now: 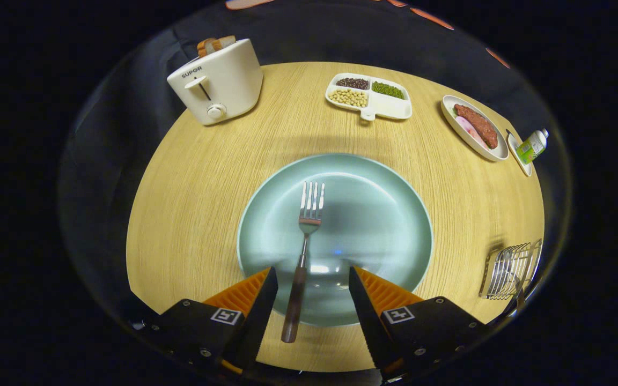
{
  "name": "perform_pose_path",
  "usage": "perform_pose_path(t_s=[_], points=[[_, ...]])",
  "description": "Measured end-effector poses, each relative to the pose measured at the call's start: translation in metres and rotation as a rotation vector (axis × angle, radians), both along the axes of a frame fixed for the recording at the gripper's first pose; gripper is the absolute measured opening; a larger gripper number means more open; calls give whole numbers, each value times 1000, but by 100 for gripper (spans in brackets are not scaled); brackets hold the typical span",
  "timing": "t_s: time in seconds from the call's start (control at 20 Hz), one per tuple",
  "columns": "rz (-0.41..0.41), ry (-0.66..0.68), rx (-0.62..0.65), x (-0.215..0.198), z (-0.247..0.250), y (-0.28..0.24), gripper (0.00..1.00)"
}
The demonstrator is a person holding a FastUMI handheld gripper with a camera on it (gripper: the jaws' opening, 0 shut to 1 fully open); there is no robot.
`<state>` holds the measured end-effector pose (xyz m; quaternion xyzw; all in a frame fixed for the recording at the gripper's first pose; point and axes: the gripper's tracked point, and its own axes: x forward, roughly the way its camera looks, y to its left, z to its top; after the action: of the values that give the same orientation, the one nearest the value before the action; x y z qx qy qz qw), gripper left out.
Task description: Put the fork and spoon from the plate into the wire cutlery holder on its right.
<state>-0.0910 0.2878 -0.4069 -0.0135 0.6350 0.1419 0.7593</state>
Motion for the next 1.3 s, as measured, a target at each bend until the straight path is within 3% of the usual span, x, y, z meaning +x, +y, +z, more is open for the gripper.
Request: perform_pose_path(t_s=[0.25,0.35,0.5,0.6,0.8,1.3], points=[[3,69,-19,-5,-13,8,65],[6,101,-37,-11,-17,7,53],[-10,115,-64,-11,-19,3,23],[-33,125,-56,-12,-21,3,12],[-48,102,-29,-9,-15,2,6],[-154,-52,65,8,41,-42,6]])
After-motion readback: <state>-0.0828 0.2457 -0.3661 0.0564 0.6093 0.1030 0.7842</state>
